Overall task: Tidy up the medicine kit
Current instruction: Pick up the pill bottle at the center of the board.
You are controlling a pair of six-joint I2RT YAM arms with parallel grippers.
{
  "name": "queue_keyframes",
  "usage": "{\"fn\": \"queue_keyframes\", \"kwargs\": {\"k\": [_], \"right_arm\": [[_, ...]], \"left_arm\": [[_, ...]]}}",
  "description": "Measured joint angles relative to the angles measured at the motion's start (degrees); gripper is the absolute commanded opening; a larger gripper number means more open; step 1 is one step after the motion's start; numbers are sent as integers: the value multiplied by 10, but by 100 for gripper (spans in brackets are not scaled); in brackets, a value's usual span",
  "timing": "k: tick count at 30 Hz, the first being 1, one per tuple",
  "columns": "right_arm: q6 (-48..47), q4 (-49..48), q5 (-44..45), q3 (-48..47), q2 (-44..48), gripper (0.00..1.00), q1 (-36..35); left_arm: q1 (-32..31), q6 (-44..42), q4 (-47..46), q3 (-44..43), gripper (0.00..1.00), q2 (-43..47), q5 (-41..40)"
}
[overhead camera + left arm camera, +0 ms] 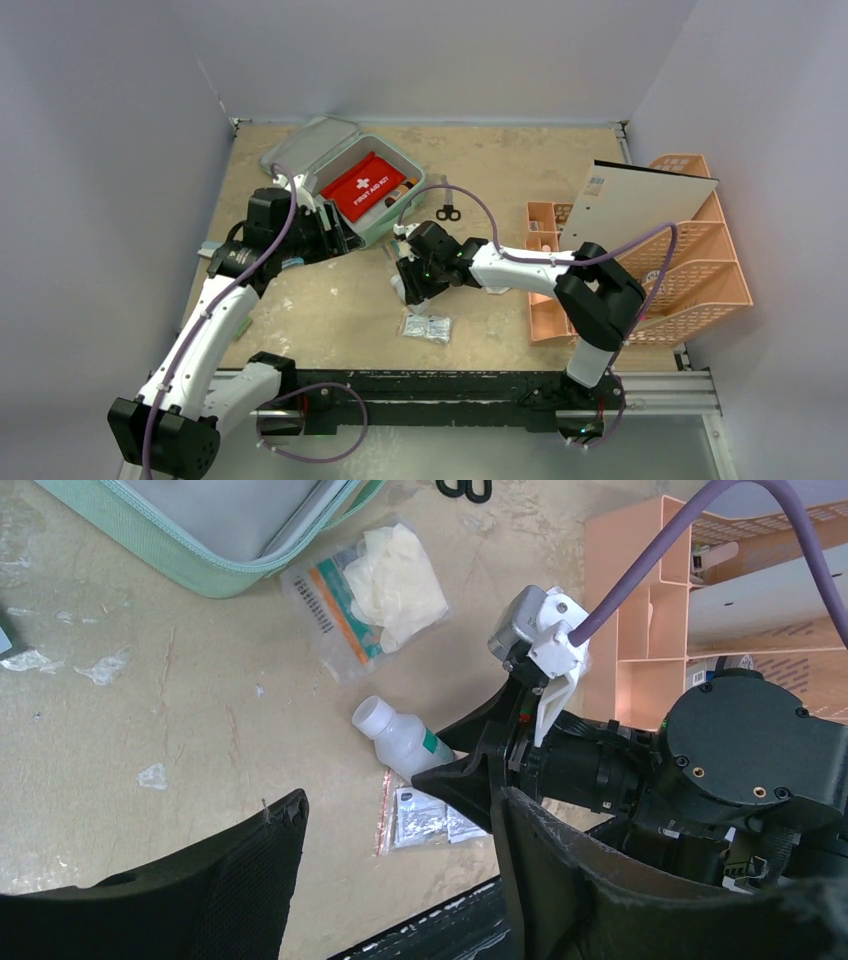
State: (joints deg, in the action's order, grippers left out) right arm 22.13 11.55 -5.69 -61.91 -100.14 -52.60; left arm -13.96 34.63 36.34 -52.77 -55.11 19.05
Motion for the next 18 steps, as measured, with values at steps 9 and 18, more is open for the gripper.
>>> {"fn": "queue_keyframes", "kwargs": {"k": [9, 18], "right_arm": [[17, -2, -3, 2, 17, 28, 0], [115, -112, -4, 34, 159, 26, 0]], "left_arm": [[0, 1, 2, 0, 66, 4, 10], [0, 42, -45, 0, 73, 2, 93]]}}
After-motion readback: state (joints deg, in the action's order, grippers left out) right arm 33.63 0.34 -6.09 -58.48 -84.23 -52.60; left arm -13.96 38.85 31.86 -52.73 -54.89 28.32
